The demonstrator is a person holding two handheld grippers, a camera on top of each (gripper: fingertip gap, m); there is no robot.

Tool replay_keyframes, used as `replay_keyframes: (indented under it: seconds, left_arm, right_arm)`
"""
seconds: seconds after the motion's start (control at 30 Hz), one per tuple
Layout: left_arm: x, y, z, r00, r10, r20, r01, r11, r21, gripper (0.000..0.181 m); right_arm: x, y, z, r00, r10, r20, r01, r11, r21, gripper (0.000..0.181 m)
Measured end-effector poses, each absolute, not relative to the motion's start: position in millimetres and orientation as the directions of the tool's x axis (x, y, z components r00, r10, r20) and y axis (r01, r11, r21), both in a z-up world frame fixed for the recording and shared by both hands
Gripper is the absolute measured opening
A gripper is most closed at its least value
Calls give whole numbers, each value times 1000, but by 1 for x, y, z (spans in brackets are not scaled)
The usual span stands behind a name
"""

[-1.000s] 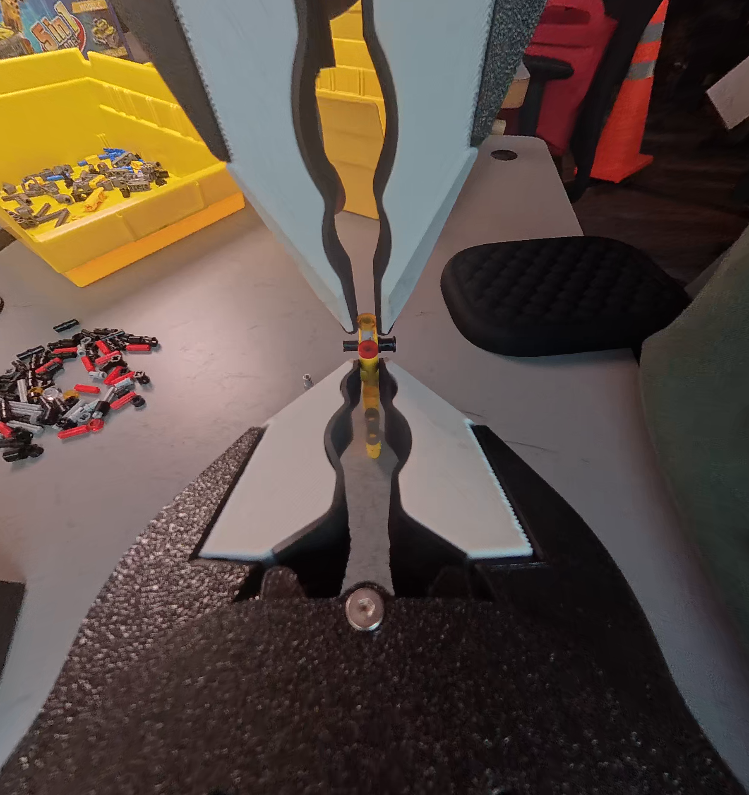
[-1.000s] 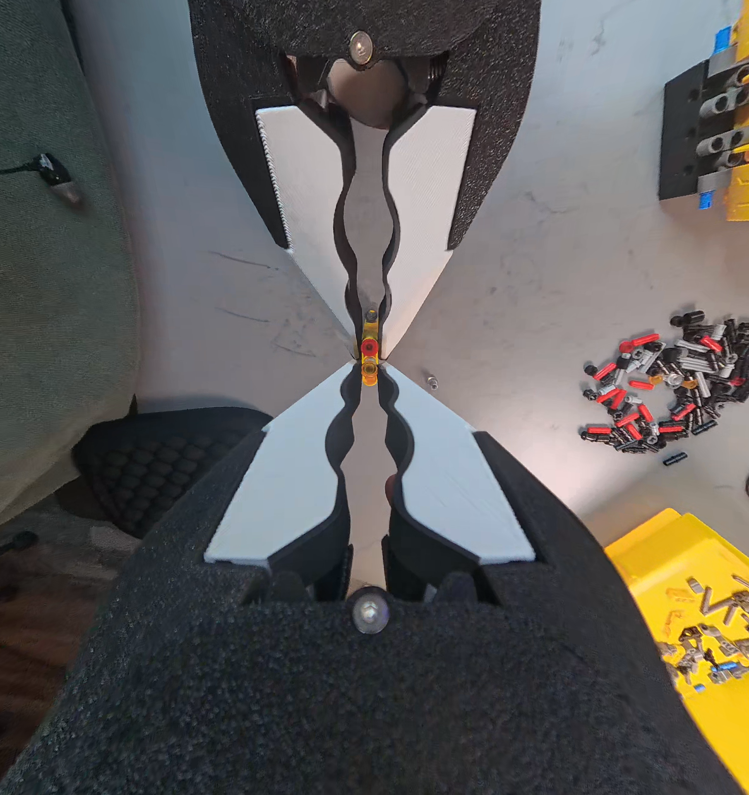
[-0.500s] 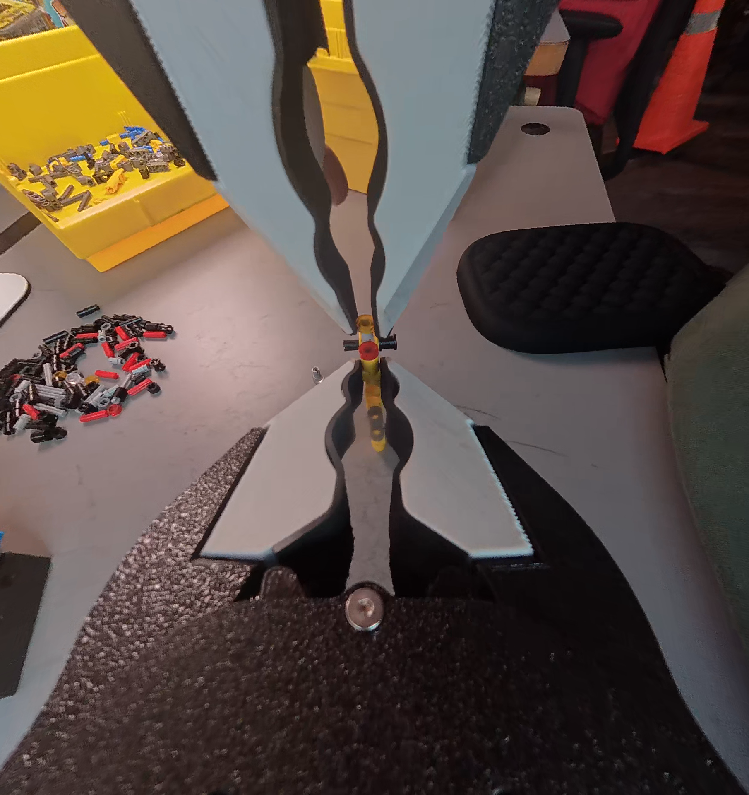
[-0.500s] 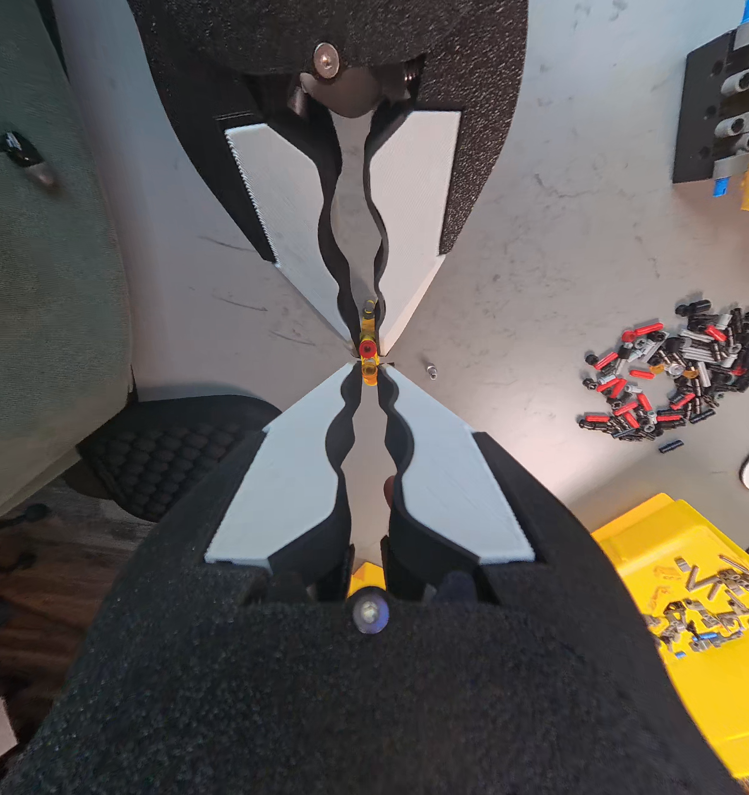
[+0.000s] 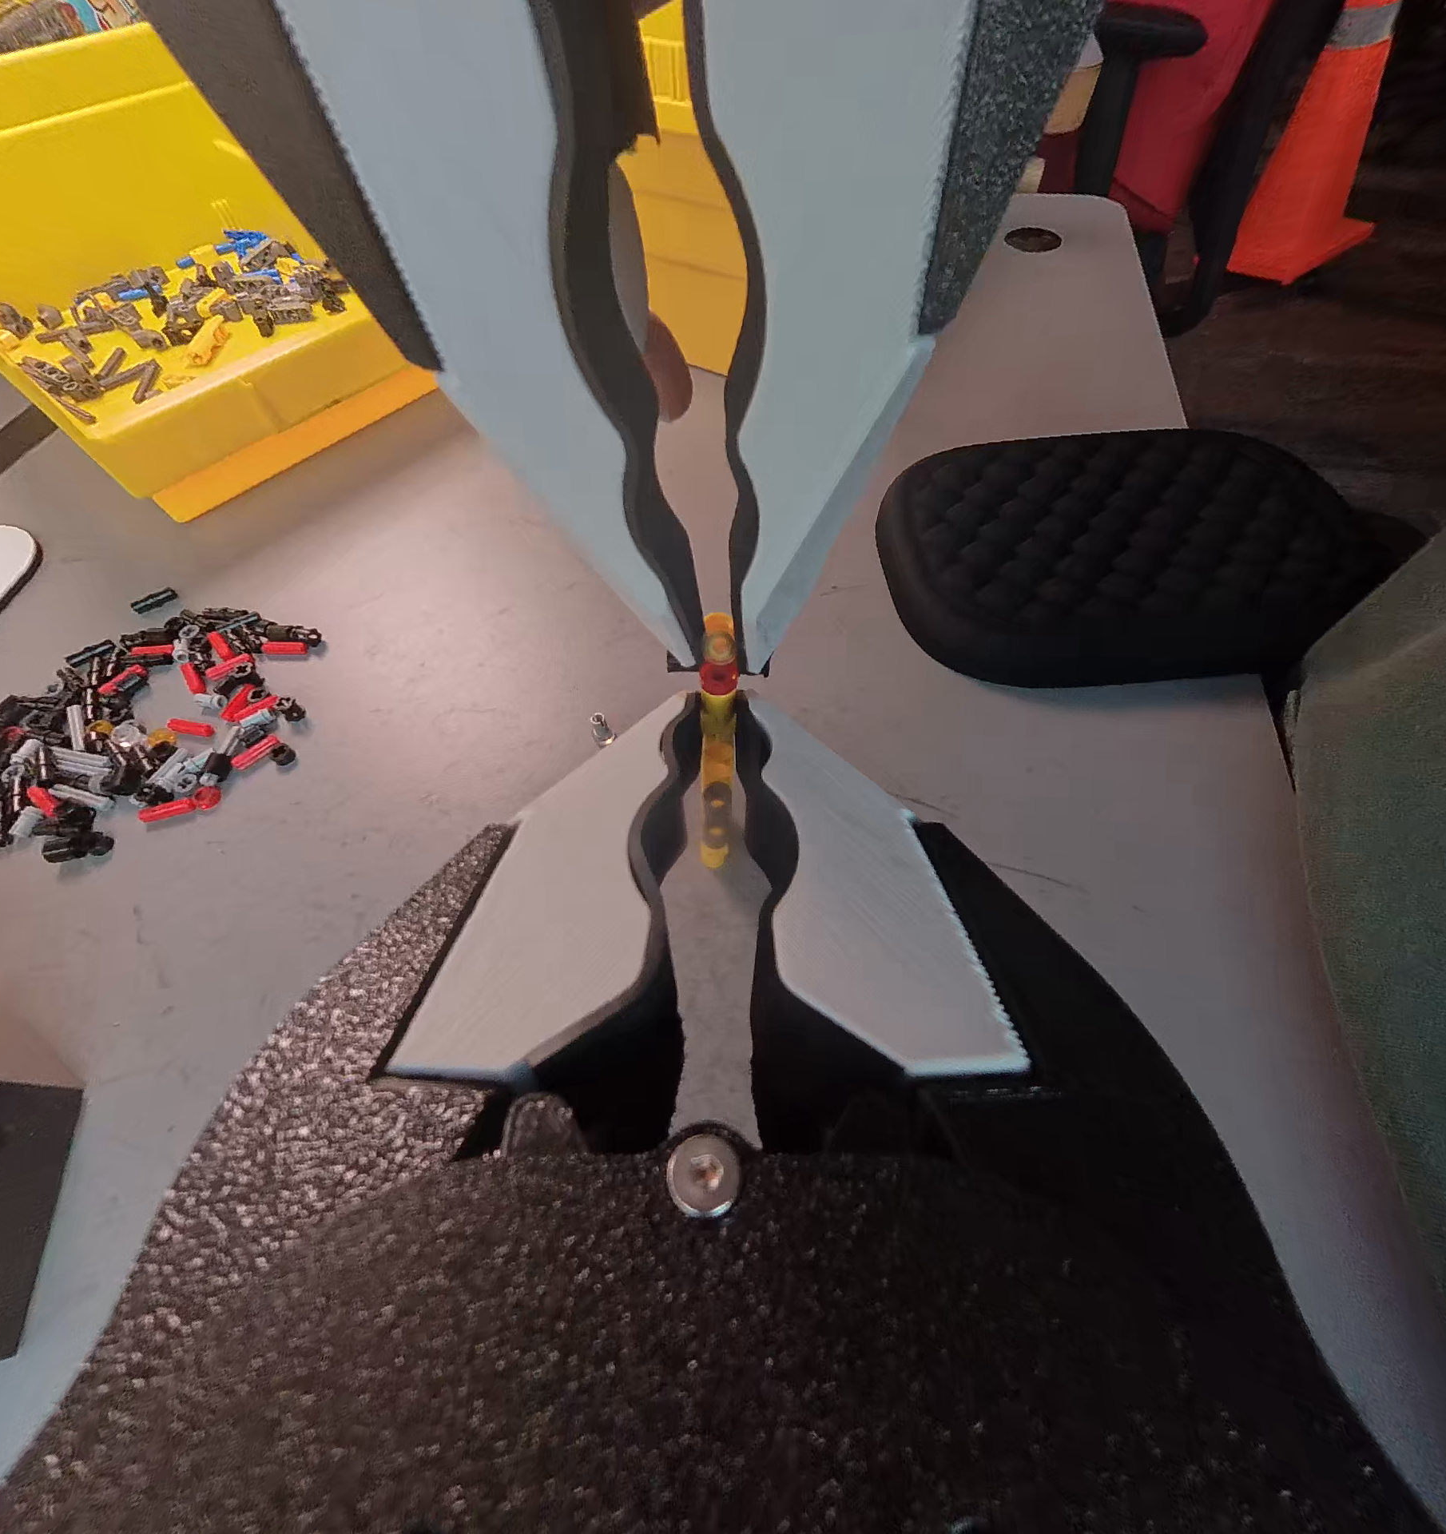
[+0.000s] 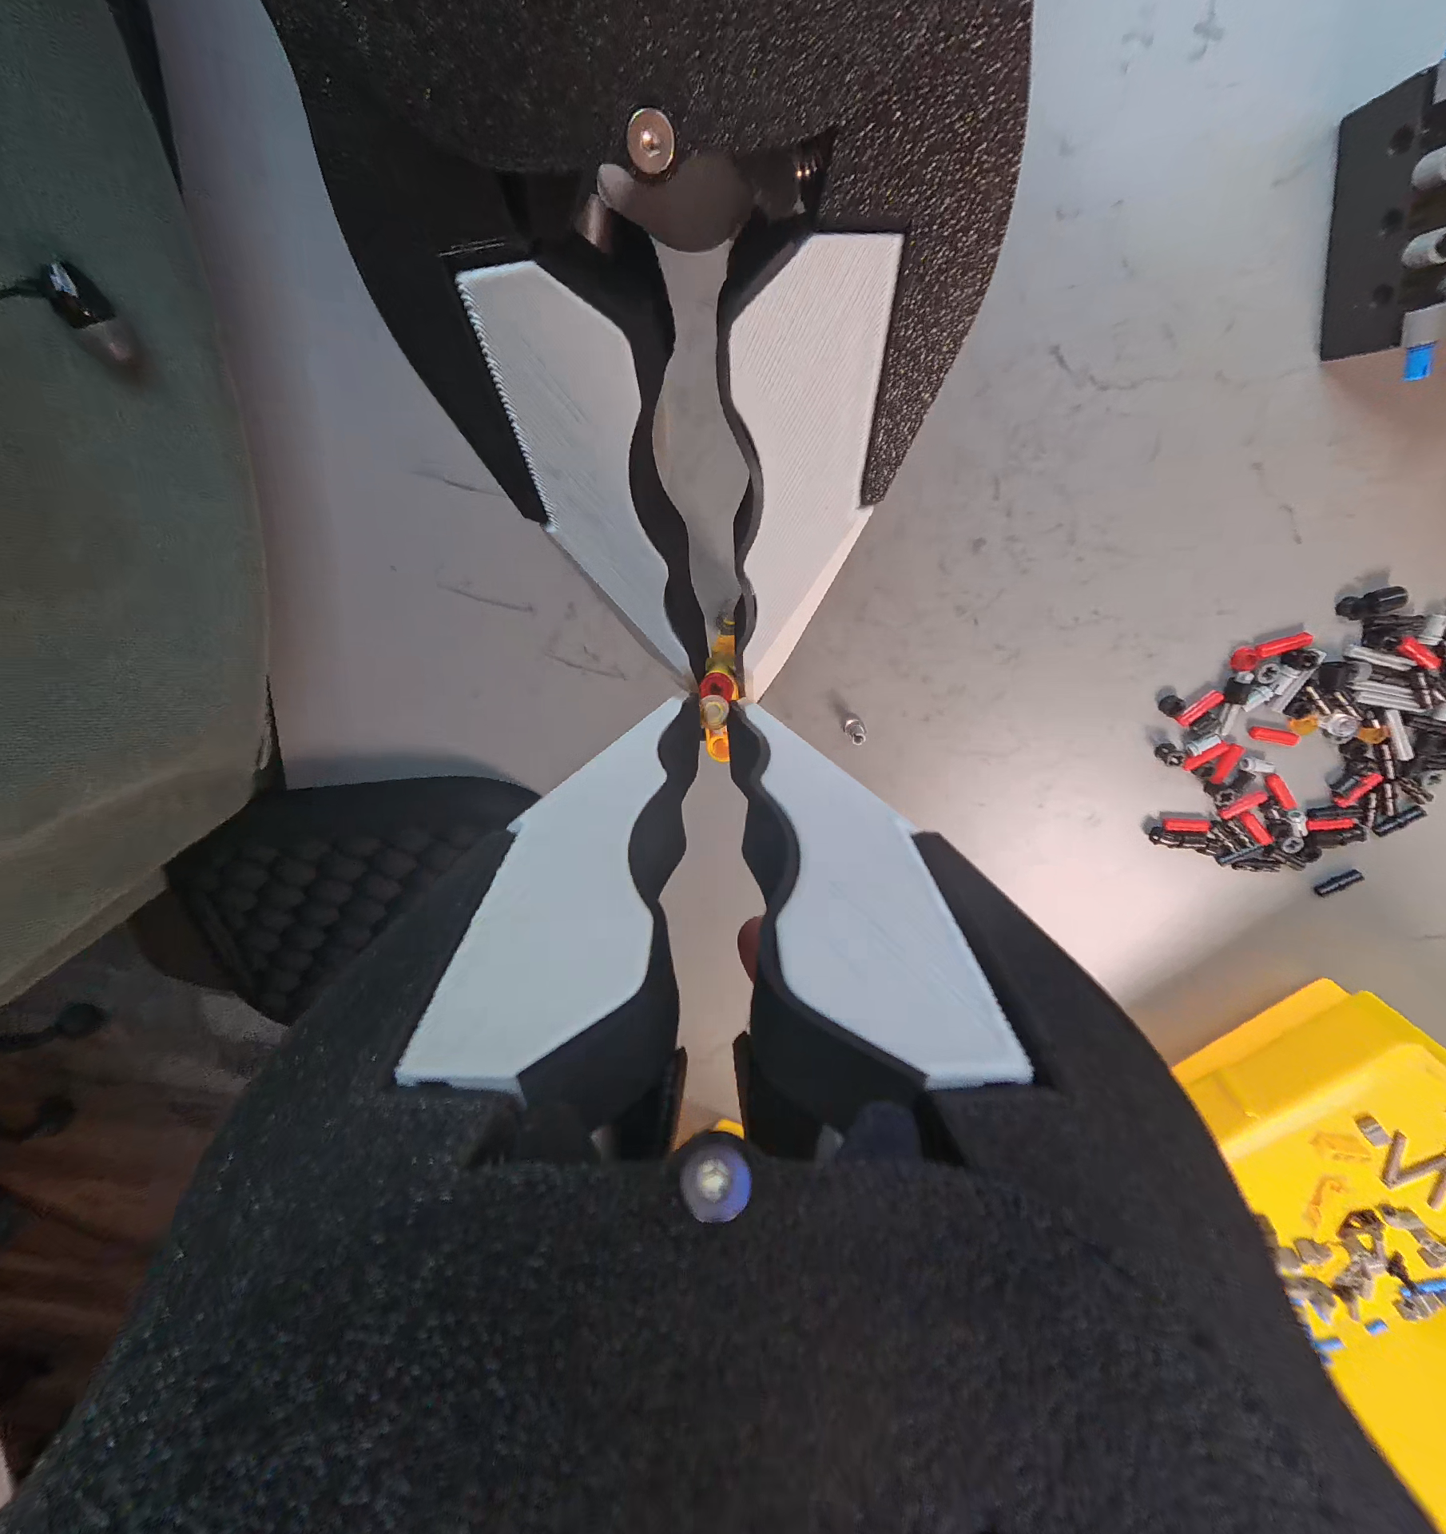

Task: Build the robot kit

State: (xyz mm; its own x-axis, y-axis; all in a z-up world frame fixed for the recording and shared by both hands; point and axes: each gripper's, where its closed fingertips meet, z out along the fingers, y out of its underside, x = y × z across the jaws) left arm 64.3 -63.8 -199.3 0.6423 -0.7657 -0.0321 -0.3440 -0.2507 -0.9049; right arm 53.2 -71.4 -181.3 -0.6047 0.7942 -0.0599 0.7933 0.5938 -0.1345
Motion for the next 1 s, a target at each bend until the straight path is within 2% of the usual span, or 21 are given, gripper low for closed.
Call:
replay_keyframes:
  seconds: [0.03, 0.17, 0.33, 0.7, 1.0]
  left_arm:
    - [65, -64, -199, 641, -767, -35, -346, -248, -905, 7]
    - [65, -64, -199, 639, -768, -30, -341, -248, -907, 7]
    - [64, -63, -199, 644, -765, -20, -333, -257, -907, 7]
    - [66, -63, -200, 640, -768, -32, -343, -249, -906, 7]
    - [62, -62, -199, 642, -767, 5, -309, -264, -913, 7]
  right_arm:
    - [54, -72, -181, -599, 797, -71, 796, 584, -157, 6]
    - [54, -72, -180, -581, 809, -92, 796, 542, -270, 6]
    - [57, -66, -178, -564, 823, -67, 783, 508, -359, 6]
    - [55, -71, -178, -574, 813, -93, 764, 492, -416, 6]
    - [48, -70, -177, -476, 850, -226, 708, 219, -671, 6]
